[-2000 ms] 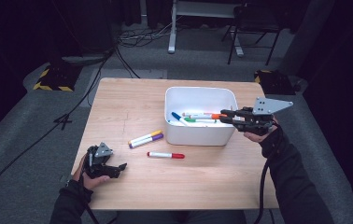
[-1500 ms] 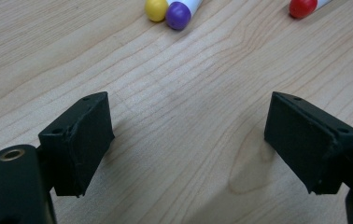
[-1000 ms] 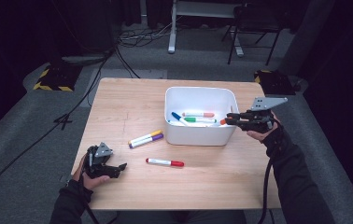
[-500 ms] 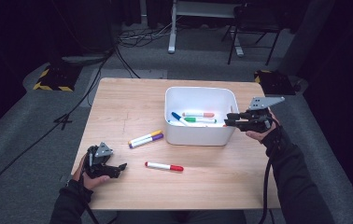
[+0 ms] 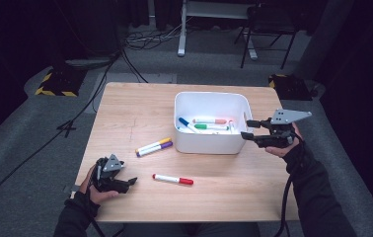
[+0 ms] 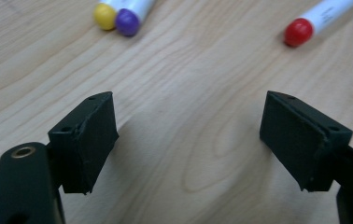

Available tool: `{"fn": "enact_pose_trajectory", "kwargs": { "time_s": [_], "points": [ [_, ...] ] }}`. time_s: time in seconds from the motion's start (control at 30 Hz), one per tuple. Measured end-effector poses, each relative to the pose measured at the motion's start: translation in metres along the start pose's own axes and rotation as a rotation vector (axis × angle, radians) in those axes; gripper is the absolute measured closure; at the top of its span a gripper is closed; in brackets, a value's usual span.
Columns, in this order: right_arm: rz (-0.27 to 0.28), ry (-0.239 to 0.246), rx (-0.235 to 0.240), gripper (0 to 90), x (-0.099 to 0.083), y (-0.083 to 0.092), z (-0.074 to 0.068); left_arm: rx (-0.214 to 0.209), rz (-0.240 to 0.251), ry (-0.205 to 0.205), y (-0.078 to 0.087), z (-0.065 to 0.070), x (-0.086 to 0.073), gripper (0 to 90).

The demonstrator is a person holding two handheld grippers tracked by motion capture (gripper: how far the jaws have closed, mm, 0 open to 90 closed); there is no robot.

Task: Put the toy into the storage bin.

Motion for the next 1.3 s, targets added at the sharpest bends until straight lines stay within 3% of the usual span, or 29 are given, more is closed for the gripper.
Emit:
{"fn": "enact_pose_trajectory", "kwargs": {
  "time_s": [0.07,0.2,0.37,0.67,0.83,1.03,1.13,1.3],
  "points": [
    [0.018,0.003,-0.004,43.4,-0.002,0.007,-0.003,-0.038,-0.010,-0.020,-0.002,0.007,0.001,20.5],
    [0.030,-0.002,-0.032,40.6,-0.010,0.019,-0.009,-0.079,-0.025,-0.084,-0.009,0.021,0.008,20.6],
    [0.029,0.026,-0.062,37.5,-0.024,0.033,-0.017,-0.117,-0.034,-0.130,-0.021,0.036,0.020,21.5],
    [-0.024,0.001,-0.075,35.2,-0.065,0.044,-0.027,-0.158,-0.034,-0.164,-0.035,0.049,0.034,22.2],
    [-0.085,-0.014,-0.051,34.9,-0.088,0.033,-0.031,-0.188,-0.028,-0.193,-0.037,0.055,0.037,35.0],
    [-0.171,-0.045,-0.015,34.9,-0.115,0.011,-0.033,-0.216,0.002,-0.224,-0.038,0.058,0.037,59.5],
    [-0.189,-0.061,0.015,34.8,-0.125,0.001,-0.034,-0.219,0.005,-0.264,-0.038,0.061,0.037,72.5],
    [-0.214,-0.071,0.044,35.0,-0.135,-0.013,-0.037,-0.209,0.010,-0.256,-0.039,0.063,0.037,75.5]
  ]
}}
Point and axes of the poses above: each handheld gripper's, and its own axes: y roughly backward along the jaws, x roughly out of its top, z roughly to its right, the point moved 1 cm from there along -y, roughly forward along the jaws, and after that the axes turned 6 degrees about y, right-handed, at the moved point
